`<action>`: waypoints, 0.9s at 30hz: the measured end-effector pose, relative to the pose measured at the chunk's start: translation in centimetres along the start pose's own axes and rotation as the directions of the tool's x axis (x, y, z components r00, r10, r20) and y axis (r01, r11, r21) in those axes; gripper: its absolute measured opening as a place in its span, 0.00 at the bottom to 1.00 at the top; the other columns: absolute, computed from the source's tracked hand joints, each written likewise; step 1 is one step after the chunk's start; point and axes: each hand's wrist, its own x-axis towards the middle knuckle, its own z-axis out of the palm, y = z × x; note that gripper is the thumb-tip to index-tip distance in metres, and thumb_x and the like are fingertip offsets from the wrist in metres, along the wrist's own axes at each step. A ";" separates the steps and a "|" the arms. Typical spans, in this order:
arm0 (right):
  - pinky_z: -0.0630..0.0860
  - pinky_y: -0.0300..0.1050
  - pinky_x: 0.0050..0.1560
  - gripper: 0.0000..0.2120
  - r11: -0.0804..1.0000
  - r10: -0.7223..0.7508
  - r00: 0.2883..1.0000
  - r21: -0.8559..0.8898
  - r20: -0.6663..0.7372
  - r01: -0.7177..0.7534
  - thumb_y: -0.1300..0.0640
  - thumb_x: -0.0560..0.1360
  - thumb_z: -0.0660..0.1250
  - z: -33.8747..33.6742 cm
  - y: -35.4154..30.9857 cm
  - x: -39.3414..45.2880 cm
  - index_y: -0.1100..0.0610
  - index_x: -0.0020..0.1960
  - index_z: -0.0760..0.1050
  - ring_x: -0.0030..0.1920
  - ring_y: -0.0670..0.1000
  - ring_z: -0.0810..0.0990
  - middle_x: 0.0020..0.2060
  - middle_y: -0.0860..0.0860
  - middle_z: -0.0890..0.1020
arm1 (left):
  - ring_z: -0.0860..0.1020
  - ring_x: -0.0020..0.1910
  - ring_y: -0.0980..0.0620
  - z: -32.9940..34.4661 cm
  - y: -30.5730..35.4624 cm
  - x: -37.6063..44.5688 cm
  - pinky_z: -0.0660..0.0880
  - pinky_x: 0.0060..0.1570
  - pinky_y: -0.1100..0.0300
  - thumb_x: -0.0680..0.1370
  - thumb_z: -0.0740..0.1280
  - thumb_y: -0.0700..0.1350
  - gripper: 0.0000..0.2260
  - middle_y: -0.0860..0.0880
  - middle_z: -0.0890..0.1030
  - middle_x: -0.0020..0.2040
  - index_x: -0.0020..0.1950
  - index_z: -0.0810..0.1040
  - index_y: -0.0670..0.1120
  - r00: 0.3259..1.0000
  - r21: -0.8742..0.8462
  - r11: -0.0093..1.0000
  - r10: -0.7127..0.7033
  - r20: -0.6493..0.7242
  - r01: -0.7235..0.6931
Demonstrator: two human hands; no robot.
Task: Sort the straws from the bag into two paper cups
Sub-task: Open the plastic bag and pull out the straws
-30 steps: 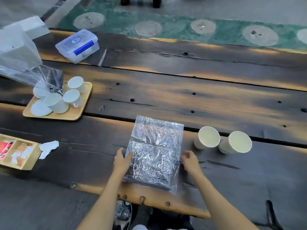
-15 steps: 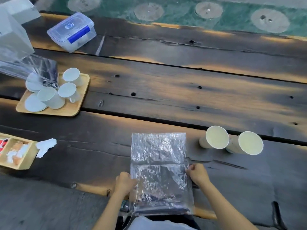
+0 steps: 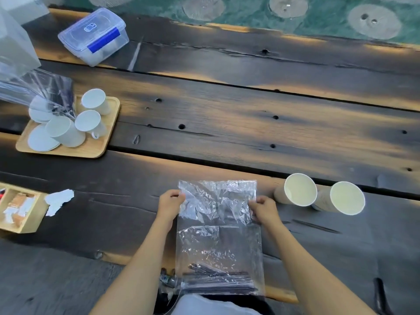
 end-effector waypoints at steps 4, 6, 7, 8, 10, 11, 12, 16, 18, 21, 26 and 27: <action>0.68 0.39 0.26 0.12 0.981 -0.082 0.995 0.181 0.054 0.071 0.59 0.79 0.65 -0.6 -1.4 -2.2 0.57 0.37 0.72 0.25 0.49 0.70 0.28 0.55 0.75 | 0.74 0.29 0.52 -0.8 0.6 -0.9 0.72 0.29 0.63 0.79 0.65 0.39 0.06 0.45 0.78 0.34 0.45 0.80 0.38 0.998 -0.098 0.993 0.063 -0.010 -0.064; 0.68 0.38 0.26 0.12 0.969 -0.145 0.988 0.209 0.047 0.132 0.57 0.79 0.66 -1.3 -2.3 -3.8 0.57 0.37 0.72 0.26 0.50 0.71 0.29 0.56 0.76 | 0.73 0.30 0.53 -1.7 0.9 -2.1 0.70 0.30 0.63 0.79 0.66 0.40 0.08 0.48 0.76 0.33 0.41 0.79 0.41 0.993 -0.177 0.977 0.121 0.000 -0.119; 0.68 0.37 0.26 0.11 0.958 -0.170 0.984 0.241 0.047 0.154 0.58 0.78 0.66 -1.6 -2.6 -4.5 0.56 0.37 0.72 0.26 0.49 0.71 0.30 0.56 0.76 | 0.73 0.30 0.53 -2.3 1.0 -2.8 0.70 0.30 0.63 0.79 0.66 0.41 0.08 0.48 0.76 0.33 0.40 0.79 0.41 0.988 -0.218 0.965 0.154 0.008 -0.149; 0.68 0.36 0.25 0.10 0.946 -0.194 0.980 0.273 0.050 0.174 0.59 0.77 0.67 -2.1 -2.9 -5.3 0.56 0.38 0.72 0.26 0.49 0.72 0.30 0.56 0.76 | 0.72 0.30 0.54 -2.9 1.1 -3.6 0.70 0.30 0.62 0.79 0.65 0.41 0.09 0.49 0.76 0.33 0.41 0.79 0.41 0.982 -0.258 0.950 0.190 0.018 -0.179; 0.70 0.35 0.25 0.08 0.919 -0.265 0.963 0.314 0.046 0.238 0.62 0.77 0.68 -3.0 -3.5 -7.0 0.55 0.40 0.73 0.26 0.48 0.74 0.30 0.54 0.76 | 0.72 0.30 0.56 -3.9 1.2 -5.3 0.69 0.30 0.63 0.80 0.65 0.40 0.09 0.50 0.77 0.33 0.42 0.81 0.42 0.964 -0.323 0.917 0.261 0.044 -0.233; 0.71 0.35 0.26 0.08 0.903 -0.314 0.949 0.322 0.041 0.285 0.61 0.77 0.68 -3.5 -3.9 -7.8 0.55 0.40 0.74 0.27 0.47 0.75 0.31 0.53 0.77 | 0.73 0.30 0.57 -4.3 1.2 -6.2 0.69 0.30 0.64 0.81 0.65 0.40 0.10 0.51 0.77 0.32 0.41 0.81 0.44 0.954 -0.341 0.904 0.296 0.057 -0.260; 0.71 0.35 0.28 0.08 0.883 -0.363 0.931 0.332 0.034 0.332 0.60 0.77 0.68 -3.9 -4.2 -8.5 0.55 0.40 0.75 0.28 0.47 0.75 0.31 0.51 0.78 | 0.73 0.30 0.57 -4.7 1.3 -7.0 0.69 0.30 0.64 0.81 0.64 0.40 0.11 0.51 0.77 0.32 0.41 0.82 0.45 0.942 -0.349 0.893 0.328 0.070 -0.285; 0.70 0.35 0.29 0.14 0.808 -0.453 0.891 0.412 -0.024 0.422 0.59 0.79 0.65 -5.2 -5.2 -11.4 0.54 0.35 0.77 0.29 0.47 0.73 0.31 0.51 0.78 | 0.73 0.33 0.54 -5.4 1.3 -9.8 0.70 0.33 0.61 0.82 0.63 0.38 0.12 0.48 0.77 0.34 0.41 0.82 0.44 0.906 -0.438 0.839 0.408 0.111 -0.324; 0.68 0.34 0.27 0.15 0.794 -0.435 0.899 0.449 -0.051 0.409 0.59 0.79 0.66 -5.7 -5.1 -12.8 0.55 0.34 0.74 0.27 0.46 0.73 0.28 0.50 0.77 | 0.73 0.34 0.52 -5.6 1.4 -11.0 0.71 0.36 0.59 0.82 0.63 0.37 0.11 0.47 0.76 0.34 0.40 0.80 0.43 0.889 -0.504 0.799 0.441 0.123 -0.327; 0.69 0.39 0.30 0.12 0.811 -0.417 0.905 0.418 -0.079 0.410 0.61 0.78 0.66 -6.5 -4.6 -14.6 0.58 0.36 0.73 0.27 0.47 0.73 0.27 0.48 0.78 | 0.74 0.36 0.50 -5.9 1.5 -12.8 0.74 0.38 0.59 0.81 0.64 0.39 0.10 0.46 0.76 0.35 0.42 0.80 0.42 0.860 -0.560 0.756 0.490 0.140 -0.339; 0.73 0.44 0.53 0.14 0.753 -0.605 0.660 -0.052 -0.444 0.656 0.62 0.76 0.68 -7.8 -5.3 -18.8 0.53 0.60 0.73 0.51 0.46 0.79 0.51 0.48 0.79 | 0.75 0.35 0.50 -6.0 1.9 -15.4 0.74 0.39 0.58 0.80 0.67 0.39 0.06 0.47 0.78 0.35 0.45 0.82 0.43 0.820 -0.533 0.737 0.557 0.130 -0.415; 0.72 0.45 0.55 0.12 0.650 -0.725 0.510 -0.214 -0.463 0.729 0.62 0.76 0.67 -7.8 -5.9 -19.7 0.53 0.58 0.73 0.53 0.49 0.77 0.52 0.48 0.78 | 0.75 0.35 0.51 -5.8 2.0 -16.0 0.75 0.38 0.59 0.80 0.67 0.40 0.07 0.47 0.78 0.35 0.44 0.83 0.44 0.802 -0.513 0.733 0.582 0.134 -0.446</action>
